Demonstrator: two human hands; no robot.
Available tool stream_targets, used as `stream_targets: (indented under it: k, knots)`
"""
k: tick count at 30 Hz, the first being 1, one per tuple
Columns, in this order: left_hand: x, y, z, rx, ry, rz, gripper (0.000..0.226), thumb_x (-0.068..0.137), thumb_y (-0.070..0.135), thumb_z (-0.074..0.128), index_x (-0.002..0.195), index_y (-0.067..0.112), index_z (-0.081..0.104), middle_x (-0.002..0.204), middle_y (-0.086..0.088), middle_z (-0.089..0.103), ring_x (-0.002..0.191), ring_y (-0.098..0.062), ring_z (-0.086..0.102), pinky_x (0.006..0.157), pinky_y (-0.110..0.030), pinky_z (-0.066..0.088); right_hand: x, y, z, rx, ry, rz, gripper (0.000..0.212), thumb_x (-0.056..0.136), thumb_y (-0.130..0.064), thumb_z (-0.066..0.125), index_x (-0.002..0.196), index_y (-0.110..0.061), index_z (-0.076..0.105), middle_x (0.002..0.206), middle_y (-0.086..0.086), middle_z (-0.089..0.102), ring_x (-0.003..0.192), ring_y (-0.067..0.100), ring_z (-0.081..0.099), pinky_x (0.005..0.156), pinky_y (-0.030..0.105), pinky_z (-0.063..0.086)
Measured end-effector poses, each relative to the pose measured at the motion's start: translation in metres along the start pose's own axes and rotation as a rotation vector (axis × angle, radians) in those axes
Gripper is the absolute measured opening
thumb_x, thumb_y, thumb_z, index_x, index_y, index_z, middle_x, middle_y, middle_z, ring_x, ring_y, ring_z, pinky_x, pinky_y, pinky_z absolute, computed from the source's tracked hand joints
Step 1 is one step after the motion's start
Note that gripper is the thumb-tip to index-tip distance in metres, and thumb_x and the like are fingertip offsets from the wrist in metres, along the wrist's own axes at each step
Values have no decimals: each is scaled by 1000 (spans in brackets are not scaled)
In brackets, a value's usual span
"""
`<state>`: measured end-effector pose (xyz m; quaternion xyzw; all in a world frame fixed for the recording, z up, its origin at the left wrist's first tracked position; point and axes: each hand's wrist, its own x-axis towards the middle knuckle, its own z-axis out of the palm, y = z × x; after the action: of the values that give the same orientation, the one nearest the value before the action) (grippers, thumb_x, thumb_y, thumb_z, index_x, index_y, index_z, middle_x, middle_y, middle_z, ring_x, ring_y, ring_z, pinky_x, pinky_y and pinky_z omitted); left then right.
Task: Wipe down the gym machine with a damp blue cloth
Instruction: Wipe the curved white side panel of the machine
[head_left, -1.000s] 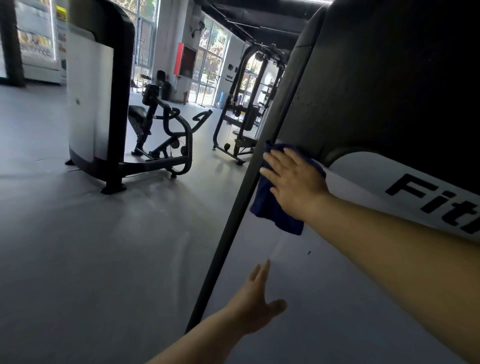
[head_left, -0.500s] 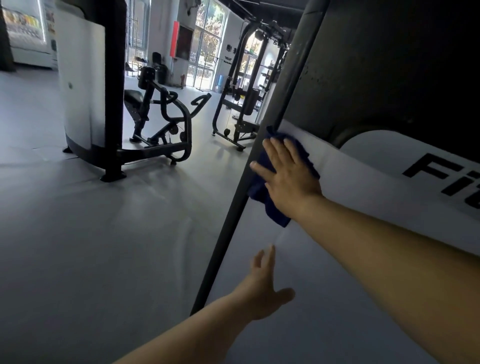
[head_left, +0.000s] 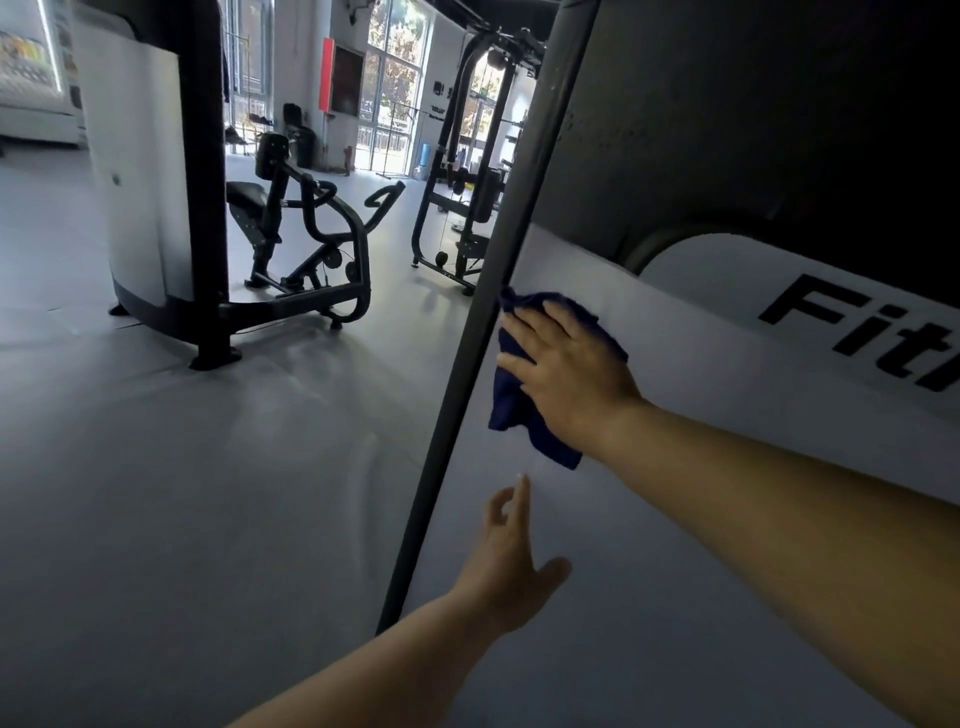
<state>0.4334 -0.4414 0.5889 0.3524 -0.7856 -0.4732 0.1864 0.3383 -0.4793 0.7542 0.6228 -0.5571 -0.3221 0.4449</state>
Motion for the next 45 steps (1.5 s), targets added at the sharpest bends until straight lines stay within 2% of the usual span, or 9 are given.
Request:
stream_targets:
  k: [4, 12, 17, 22, 25, 31, 38, 42, 45]
  knots:
    - [-1, 6, 6, -14, 40, -9, 97, 96, 39, 59, 154, 27, -17, 160, 5, -9, 145, -20, 22, 104, -24, 31, -22, 0, -1, 3, 82, 160, 67, 103, -40, 35, 157, -17, 2, 162, 18, -13, 150, 35, -11, 115, 50, -19]
    - [0, 3, 2, 8, 118, -19, 86, 97, 38, 56, 156, 30, -6, 158, 1, 11, 137, -19, 34, 92, -21, 33, -39, 17, 1, 24, 203, 174, 55, 106, -43, 19, 157, -21, 15, 164, 12, -1, 151, 30, -3, 113, 43, -20]
    - [-2, 1, 2, -29, 126, -24, 79, 98, 33, 55, 157, 31, 1, 157, 0, 17, 135, -17, 37, 100, -21, 40, -72, -6, 12, -67, 137, 106, 62, 105, -46, 14, 157, -17, 2, 163, 16, -8, 150, 33, -9, 110, 49, -27]
    - [-3, 2, -3, -52, 175, -12, 72, 100, 28, 52, 156, 32, 8, 155, 1, 25, 132, -13, 39, 93, -17, 46, -69, 1, 16, 16, 204, 232, 62, 104, -38, 34, 157, -19, 8, 164, 12, -5, 151, 30, -6, 109, 46, -29]
    - [-3, 5, -1, -74, 161, -11, 71, 101, 26, 51, 157, 29, 8, 156, 2, 22, 129, -12, 40, 60, -2, 42, -82, -16, 23, 51, 198, 271, 66, 102, -39, 34, 157, -16, 5, 163, 14, -8, 151, 32, -5, 112, 47, -27]
    - [-1, -1, -6, -54, 151, -7, 65, 102, 18, 47, 156, 30, 14, 156, 0, 25, 138, -14, 38, 110, -31, 38, -106, -22, 35, 131, 242, 220, 64, 99, -38, 47, 155, -18, 24, 164, 9, 9, 150, 26, 12, 120, 41, -13]
    - [0, 11, 2, -97, 254, -11, 60, 102, 14, 46, 155, 22, 21, 156, -3, 26, 137, -17, 38, 107, -25, 38, -140, -56, 51, 209, 168, 212, 72, 92, -29, 50, 156, -13, 21, 163, 10, 6, 148, 28, 8, 122, 41, -10]
    - [-3, 17, 7, -135, 269, 12, 67, 102, 8, 42, 156, 33, 11, 157, -6, 22, 124, -13, 44, 64, -2, 43, -126, -40, 45, 274, 296, 342, 60, 98, -25, 45, 155, -15, 27, 163, 6, 16, 149, 23, 16, 123, 38, -2]
    - [-7, 19, 12, -75, 311, 63, 75, 100, 4, 40, 153, 41, 2, 156, -6, 22, 126, -17, 47, 87, -17, 47, -125, -47, 42, 354, 308, 442, 61, 98, -27, 39, 156, -15, 23, 164, 5, 11, 149, 22, 13, 123, 38, 0]
